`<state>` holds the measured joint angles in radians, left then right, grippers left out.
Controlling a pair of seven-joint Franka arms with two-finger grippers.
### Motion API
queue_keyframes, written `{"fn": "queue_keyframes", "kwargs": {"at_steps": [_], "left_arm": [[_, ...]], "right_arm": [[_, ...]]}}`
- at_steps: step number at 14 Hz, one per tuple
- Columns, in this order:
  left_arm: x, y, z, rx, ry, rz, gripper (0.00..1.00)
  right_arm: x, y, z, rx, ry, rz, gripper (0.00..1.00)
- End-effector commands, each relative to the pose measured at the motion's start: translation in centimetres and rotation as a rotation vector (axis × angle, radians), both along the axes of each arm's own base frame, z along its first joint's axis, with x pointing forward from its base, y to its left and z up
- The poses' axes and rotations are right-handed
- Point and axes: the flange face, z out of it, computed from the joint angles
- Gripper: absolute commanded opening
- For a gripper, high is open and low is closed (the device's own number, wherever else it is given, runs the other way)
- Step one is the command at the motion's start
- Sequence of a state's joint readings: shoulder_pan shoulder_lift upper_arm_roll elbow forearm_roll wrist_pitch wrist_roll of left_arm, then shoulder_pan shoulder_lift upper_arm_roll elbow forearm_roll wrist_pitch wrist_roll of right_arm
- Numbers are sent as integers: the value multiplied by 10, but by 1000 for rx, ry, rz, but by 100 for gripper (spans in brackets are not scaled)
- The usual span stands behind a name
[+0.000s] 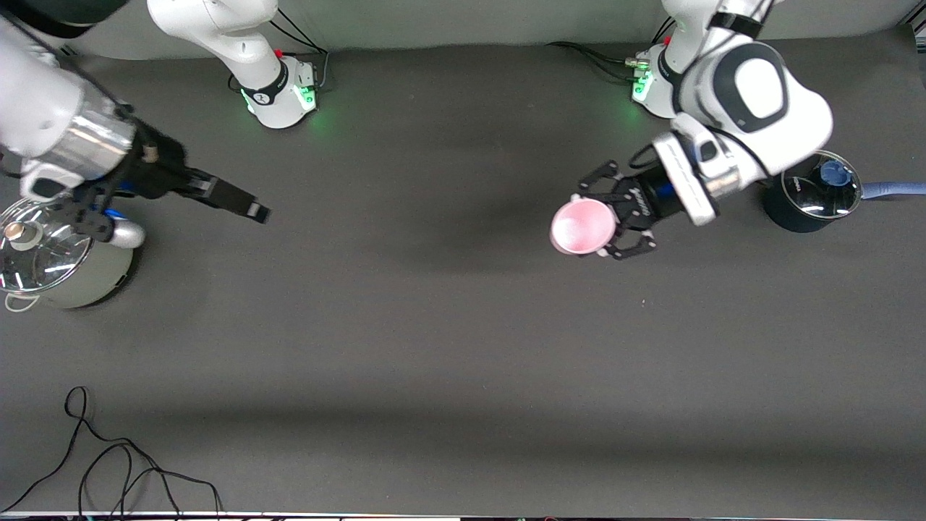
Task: Transfer pink cup from left to right arm
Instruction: 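Lift the cup with the left gripper while the right gripper reaches over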
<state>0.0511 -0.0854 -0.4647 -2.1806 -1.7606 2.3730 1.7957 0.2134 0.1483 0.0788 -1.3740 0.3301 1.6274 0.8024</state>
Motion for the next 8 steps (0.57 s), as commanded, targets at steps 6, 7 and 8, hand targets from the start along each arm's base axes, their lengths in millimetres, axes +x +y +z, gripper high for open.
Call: {"fn": "queue_keyframes", "kwargs": {"at_steps": [6,7,8], "left_arm": [[-12,-48,-5,77,-11,73,50],[-10,-51,-8,86,-16,77,50],[-6,-51,-10,87,-13,82,50]], "right_arm": [[8,136,17,104,-25,-192,100],[1,152,16,97,-39,-188,100],[-4,166,16,104,-50,-194,100]]}}
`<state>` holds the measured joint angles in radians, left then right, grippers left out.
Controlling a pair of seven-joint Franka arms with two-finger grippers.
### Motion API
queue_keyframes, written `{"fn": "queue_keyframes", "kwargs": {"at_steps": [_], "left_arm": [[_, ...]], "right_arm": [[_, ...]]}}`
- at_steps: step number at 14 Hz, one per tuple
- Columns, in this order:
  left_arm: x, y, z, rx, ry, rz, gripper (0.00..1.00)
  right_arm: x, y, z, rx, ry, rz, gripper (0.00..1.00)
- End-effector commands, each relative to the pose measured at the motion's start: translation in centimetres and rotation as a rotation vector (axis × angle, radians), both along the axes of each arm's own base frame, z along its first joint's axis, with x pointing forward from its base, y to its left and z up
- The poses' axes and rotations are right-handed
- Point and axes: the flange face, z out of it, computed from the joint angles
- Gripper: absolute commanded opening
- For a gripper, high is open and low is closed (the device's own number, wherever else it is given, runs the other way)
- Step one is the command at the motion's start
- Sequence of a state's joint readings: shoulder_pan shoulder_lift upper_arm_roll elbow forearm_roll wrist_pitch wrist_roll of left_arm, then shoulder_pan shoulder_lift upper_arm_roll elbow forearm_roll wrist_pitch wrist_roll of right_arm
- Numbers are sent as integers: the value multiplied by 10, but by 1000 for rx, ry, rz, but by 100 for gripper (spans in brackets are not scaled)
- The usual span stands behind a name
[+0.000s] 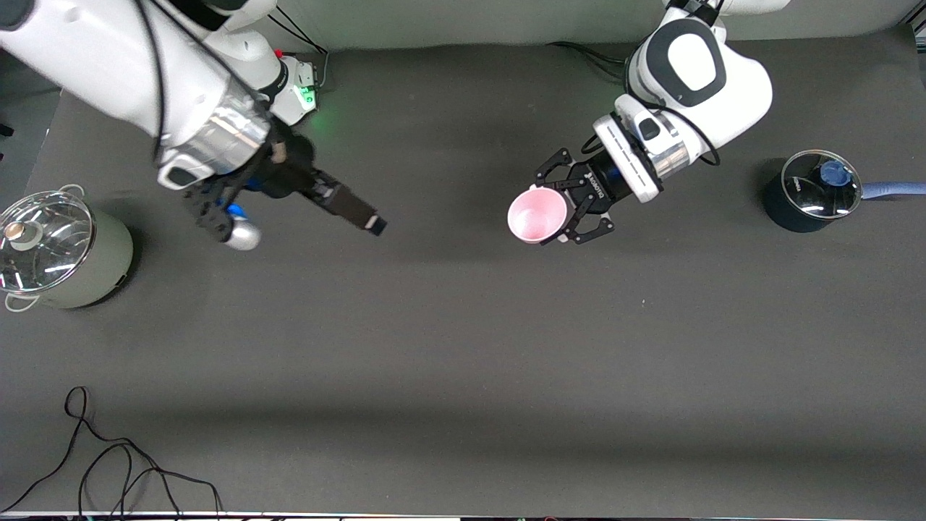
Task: Transfer pink cup from left to right arm
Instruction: 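Close the right gripper on the cup held by the left gripper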
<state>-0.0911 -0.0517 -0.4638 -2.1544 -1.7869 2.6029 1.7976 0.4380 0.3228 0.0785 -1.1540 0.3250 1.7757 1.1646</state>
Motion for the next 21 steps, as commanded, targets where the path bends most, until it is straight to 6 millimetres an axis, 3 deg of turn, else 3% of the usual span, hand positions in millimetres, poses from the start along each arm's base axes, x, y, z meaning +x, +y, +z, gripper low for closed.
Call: {"fn": "queue_keyframes", "kwargs": {"at_steps": [1,7,11,17,18,19,20,21], "left_arm": [[13,-9,-1,-2,-17,22,50],[18,-13,-4,12,-14,46,50],[17,-15,-4,13,-9,55,50],[14,-19,-9,18,-2,55,50],[15,-19,-8,17,-2,57,50],[15,-19,-9,18,0,57,50],[15,-19,-9,18,0,57,50],[15,-19,-9,17,0,57,50]], "right_arm": [[-8,41,1,7,-34,-44,100],[-33,141,-41,-37,-36,-188,100],[-47,172,-63,-66,-13,-251,100],[-36,182,-83,-53,-49,-294,99],[-36,182,-85,-57,-47,-294,93],[-35,183,-90,-60,-41,-294,76],[-34,184,-92,-63,-39,-293,55],[-33,185,-97,-68,-37,-293,26]]}}
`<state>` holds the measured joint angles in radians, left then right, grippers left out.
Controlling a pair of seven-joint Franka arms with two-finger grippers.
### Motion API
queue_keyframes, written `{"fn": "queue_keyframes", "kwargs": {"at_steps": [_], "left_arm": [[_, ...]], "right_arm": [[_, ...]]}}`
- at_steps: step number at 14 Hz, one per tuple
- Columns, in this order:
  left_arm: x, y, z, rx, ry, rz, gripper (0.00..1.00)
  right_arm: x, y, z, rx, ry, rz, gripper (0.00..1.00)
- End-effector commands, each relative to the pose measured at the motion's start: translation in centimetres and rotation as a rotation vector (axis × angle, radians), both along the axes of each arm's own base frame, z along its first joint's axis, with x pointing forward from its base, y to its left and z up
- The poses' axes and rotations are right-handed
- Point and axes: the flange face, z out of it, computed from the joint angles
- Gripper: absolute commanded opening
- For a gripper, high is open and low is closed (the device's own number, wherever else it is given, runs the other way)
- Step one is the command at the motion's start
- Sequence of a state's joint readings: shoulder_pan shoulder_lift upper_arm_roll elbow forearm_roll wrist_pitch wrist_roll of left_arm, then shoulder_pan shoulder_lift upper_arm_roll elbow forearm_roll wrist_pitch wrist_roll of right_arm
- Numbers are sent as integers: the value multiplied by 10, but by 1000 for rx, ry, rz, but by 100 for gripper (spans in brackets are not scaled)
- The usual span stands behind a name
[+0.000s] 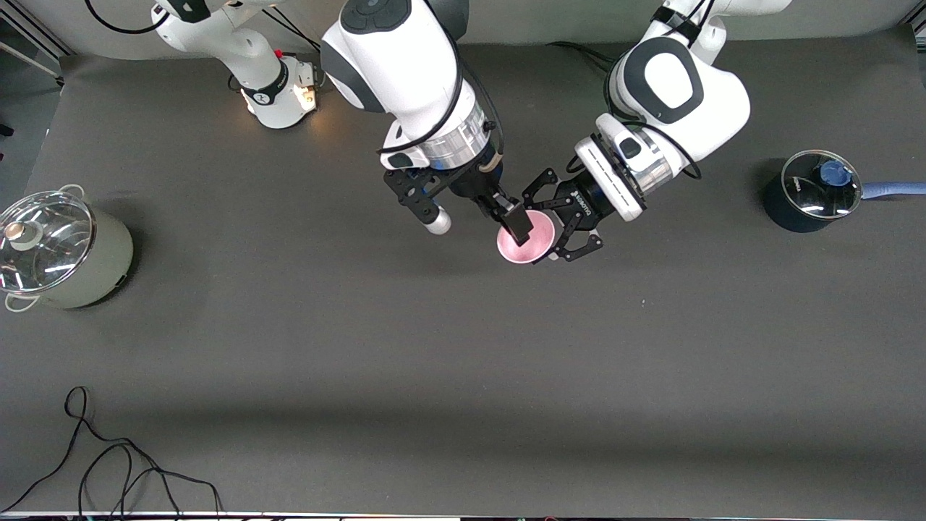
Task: Transfer pink cup from left to right arm
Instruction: 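Close the right gripper on the cup held by the left gripper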
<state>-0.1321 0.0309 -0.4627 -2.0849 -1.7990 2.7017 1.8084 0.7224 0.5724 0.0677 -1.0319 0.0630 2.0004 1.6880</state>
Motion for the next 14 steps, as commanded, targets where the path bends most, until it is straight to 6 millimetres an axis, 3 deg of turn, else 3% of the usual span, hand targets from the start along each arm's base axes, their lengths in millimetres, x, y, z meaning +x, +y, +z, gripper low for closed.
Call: {"fn": "queue_keyframes", "kwargs": {"at_steps": [1,6,9,14], "left_arm": [[1,-4,2,-3,-12,13,51],[1,-4,2,-3,-12,12,52],[1,-4,2,-3,-12,12,61],[3,-4,3,-5,-14,14,99]], "right_arm": [[4,7,-5,-7,-13,-28,0],[7,2,-2,-8,-20,-25,0],[10,-1,-2,-8,-22,-24,0],[12,-8,6,-18,-35,8,0]]}}
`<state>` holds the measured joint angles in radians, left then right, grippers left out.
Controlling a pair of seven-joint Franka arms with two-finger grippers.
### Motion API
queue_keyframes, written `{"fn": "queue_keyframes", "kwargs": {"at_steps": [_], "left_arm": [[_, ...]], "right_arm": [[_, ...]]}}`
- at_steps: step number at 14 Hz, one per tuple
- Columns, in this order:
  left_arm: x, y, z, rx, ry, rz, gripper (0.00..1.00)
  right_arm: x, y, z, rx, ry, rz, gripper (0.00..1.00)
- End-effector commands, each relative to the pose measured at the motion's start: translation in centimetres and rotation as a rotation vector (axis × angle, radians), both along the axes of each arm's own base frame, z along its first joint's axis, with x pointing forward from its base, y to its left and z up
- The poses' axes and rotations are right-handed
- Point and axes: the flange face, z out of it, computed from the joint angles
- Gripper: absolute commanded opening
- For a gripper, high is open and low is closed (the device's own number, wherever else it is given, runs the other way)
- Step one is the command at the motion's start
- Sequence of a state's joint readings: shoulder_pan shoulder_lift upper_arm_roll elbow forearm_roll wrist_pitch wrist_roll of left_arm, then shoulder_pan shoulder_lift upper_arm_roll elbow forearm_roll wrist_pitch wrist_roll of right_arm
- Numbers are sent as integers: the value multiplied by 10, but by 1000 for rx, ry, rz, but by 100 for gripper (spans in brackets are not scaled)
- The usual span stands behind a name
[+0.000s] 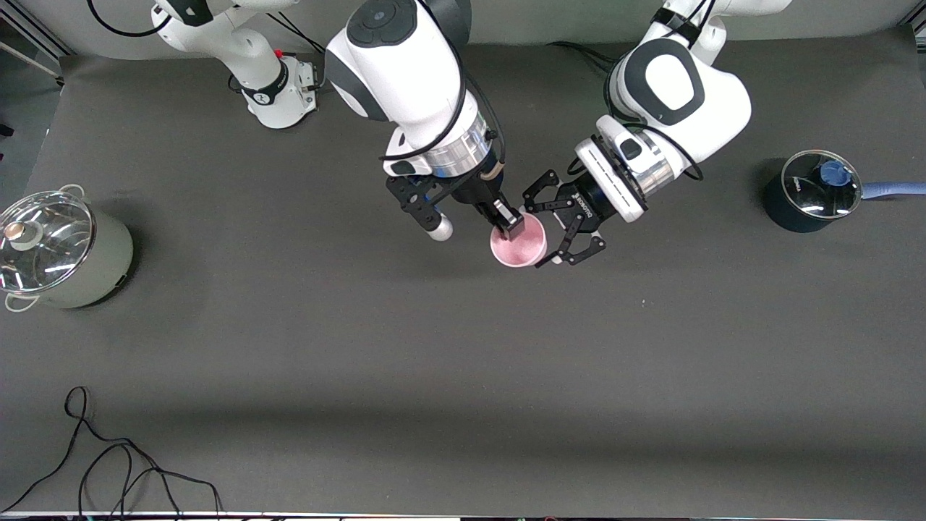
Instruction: Transfer pink cup from left to right arm
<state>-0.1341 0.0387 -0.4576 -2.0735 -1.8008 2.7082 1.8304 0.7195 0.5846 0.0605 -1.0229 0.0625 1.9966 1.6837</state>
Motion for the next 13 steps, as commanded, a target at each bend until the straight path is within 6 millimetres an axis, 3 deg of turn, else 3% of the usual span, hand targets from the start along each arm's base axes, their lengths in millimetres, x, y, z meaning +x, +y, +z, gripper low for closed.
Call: {"fn": "queue_keyframes", "kwargs": {"at_steps": [1,4,7,10,13], "left_arm": [[-1,-5,2,-13,5,13,99],[-1,-4,2,-12,6,14,99],[7,9,-2,-20,9,10,99],[29,61,-13,-53,24,-5,99],[37,107,-30,-55,46,-42,99]], "right_arm": [[5,-6,9,-19,-31,24,0],[13,-24,11,-62,-19,73,0],[21,-60,23,-131,10,211,0],[27,-125,57,-174,54,382,0],[34,-209,67,-253,146,565,0]]}}
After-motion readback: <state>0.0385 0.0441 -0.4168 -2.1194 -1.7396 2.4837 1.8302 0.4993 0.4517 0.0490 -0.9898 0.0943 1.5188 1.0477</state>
